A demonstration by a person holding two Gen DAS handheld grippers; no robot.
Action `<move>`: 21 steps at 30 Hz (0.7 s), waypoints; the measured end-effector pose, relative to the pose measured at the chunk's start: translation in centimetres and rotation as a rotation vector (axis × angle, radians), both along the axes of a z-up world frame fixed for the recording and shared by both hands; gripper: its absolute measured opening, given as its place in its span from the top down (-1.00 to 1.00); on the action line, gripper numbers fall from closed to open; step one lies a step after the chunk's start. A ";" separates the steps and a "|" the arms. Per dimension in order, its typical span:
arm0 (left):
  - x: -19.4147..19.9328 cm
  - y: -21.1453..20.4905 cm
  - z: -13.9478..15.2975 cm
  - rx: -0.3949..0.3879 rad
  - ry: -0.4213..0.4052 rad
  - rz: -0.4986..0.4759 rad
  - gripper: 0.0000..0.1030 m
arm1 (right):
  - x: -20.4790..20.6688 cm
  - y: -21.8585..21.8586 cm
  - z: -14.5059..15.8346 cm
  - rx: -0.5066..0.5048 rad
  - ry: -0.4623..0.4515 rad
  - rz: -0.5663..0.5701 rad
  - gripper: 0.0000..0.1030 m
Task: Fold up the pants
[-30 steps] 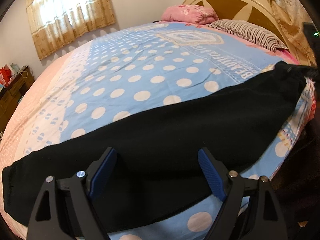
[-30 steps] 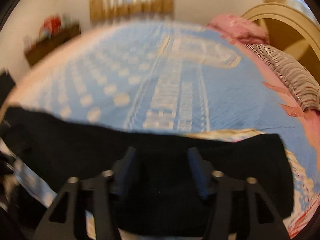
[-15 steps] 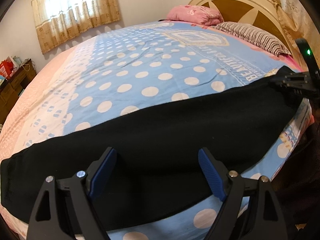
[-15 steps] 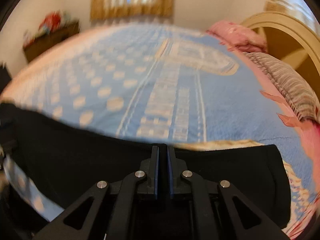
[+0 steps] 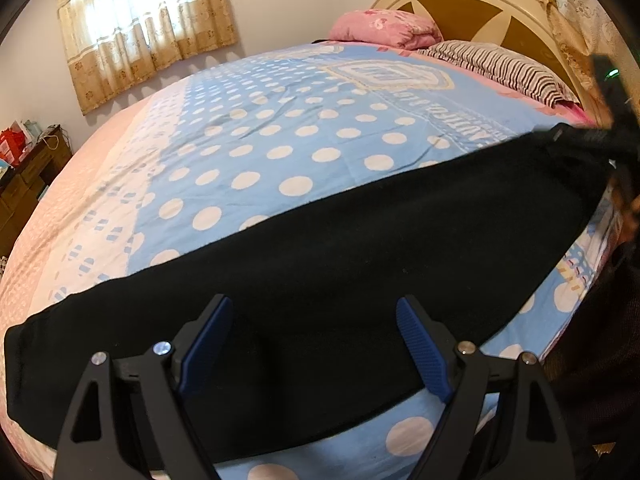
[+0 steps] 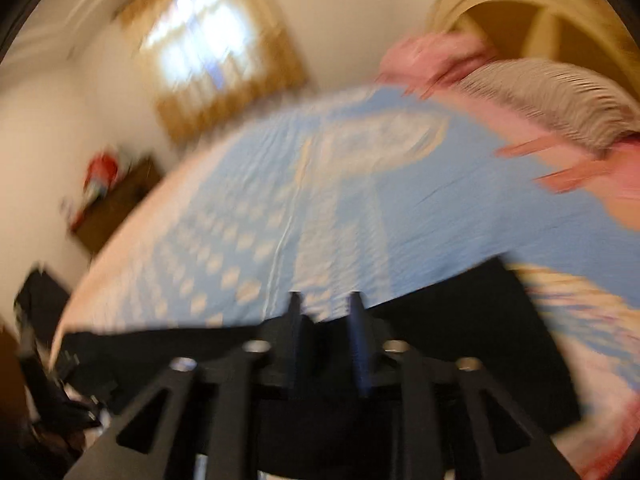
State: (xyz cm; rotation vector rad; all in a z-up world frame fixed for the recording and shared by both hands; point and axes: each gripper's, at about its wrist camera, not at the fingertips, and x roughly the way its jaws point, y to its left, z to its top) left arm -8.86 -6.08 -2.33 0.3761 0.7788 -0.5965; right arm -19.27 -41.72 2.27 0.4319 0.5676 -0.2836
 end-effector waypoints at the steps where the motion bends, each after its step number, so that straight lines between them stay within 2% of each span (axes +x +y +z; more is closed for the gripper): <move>1: 0.0 0.0 0.0 -0.005 0.001 -0.001 -0.68 | -1.7 -0.2 0.6 -0.002 -0.033 -0.045 -0.33; 3: 0.2 -0.1 -0.1 -0.017 0.011 -0.003 -0.68 | -5.3 -0.8 1.1 0.008 -0.103 -0.125 -0.41; 6: 0.2 -0.5 -0.5 -0.016 0.022 -0.012 -0.68 | -9.1 -0.9 0.5 -0.018 -0.095 -0.259 -0.41; 8: 0.1 -0.8 -0.6 -0.015 0.028 -0.024 -0.68 | -10.4 -0.6 0.0 -0.067 -0.063 -0.344 -0.18; 9: 0.0 -0.9 -0.6 -0.016 0.028 -0.030 -0.68 | -10.5 -0.4 -0.2 -0.086 -0.044 -0.346 -0.05; 13: -0.7 -1.2 -0.4 -0.013 0.018 -0.049 -0.68 | -8.7 0.6 -1.3 -0.142 0.049 -0.321 -0.04; 17: -0.8 -0.9 -0.1 -0.017 0.011 -0.038 -0.68 | -7.7 0.0 -1.7 -0.247 0.094 -0.389 -0.04; 20: -0.8 -0.4 0.2 -0.020 0.004 -0.025 -0.68 | -6.2 -0.9 -2.7 -0.250 0.162 -0.367 0.00; 21: -0.7 -0.3 0.2 -0.021 0.005 -0.022 -0.68 | -5.6 -1.1 -3.3 -0.249 0.203 -0.350 0.42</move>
